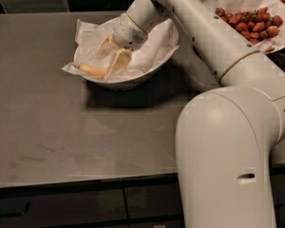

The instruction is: Pick banana from white bowl

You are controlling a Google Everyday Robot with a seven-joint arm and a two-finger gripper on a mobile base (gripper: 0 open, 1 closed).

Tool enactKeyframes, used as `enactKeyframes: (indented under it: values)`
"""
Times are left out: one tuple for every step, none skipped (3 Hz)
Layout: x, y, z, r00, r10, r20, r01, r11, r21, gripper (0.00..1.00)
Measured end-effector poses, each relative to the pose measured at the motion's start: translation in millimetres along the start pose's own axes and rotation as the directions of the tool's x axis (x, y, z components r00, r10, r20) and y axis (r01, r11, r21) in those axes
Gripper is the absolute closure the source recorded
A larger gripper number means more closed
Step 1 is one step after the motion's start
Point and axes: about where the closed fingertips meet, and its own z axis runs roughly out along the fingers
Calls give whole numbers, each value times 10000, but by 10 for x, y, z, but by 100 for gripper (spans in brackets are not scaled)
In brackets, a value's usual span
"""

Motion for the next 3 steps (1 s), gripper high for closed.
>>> enactKeyframes:
  values:
    - [13, 16, 98, 10000, 38, 17, -38, 9997, -226, 54]
    - [25, 31, 149, 10000, 94, 33, -93, 9993, -359, 67]
    - [35, 49, 202, 9999, 164, 34, -163, 9987, -482, 76]
